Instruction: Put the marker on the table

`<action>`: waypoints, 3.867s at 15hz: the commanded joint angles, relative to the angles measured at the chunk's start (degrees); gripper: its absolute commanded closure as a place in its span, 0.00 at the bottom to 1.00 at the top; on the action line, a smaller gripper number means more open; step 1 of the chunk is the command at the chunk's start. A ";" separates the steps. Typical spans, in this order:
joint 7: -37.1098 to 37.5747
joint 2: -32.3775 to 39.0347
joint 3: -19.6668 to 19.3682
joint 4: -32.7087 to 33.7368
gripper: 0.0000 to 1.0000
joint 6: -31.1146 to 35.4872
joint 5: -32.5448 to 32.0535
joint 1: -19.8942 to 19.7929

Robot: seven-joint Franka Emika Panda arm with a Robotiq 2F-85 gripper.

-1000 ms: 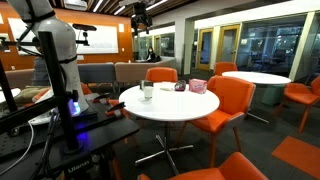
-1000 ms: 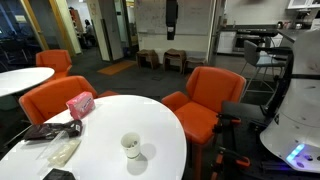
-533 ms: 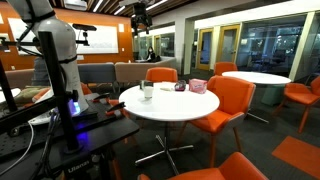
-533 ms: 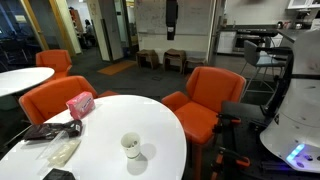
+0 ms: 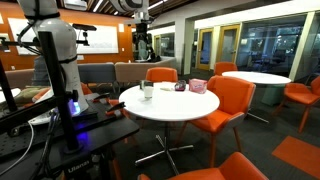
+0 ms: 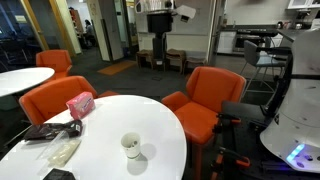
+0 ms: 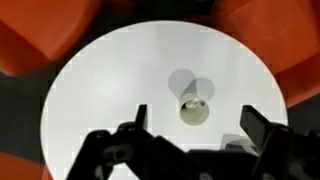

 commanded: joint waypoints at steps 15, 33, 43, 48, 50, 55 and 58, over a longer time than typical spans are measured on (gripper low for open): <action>15.01 29.18 2.54 3.05 0.00 23.03 -1.92 0.66; 17.26 40.48 3.66 12.37 0.00 23.90 -1.63 4.15; 16.78 50.04 3.83 22.51 0.67 21.16 -1.26 4.33; 17.10 53.53 4.06 26.62 0.51 19.77 -0.56 4.32; 17.26 54.13 4.26 27.40 0.47 19.85 -0.02 4.26; 19.86 55.05 3.86 28.20 0.62 19.05 1.73 4.88; 23.03 54.70 3.15 27.71 0.65 19.05 2.42 5.36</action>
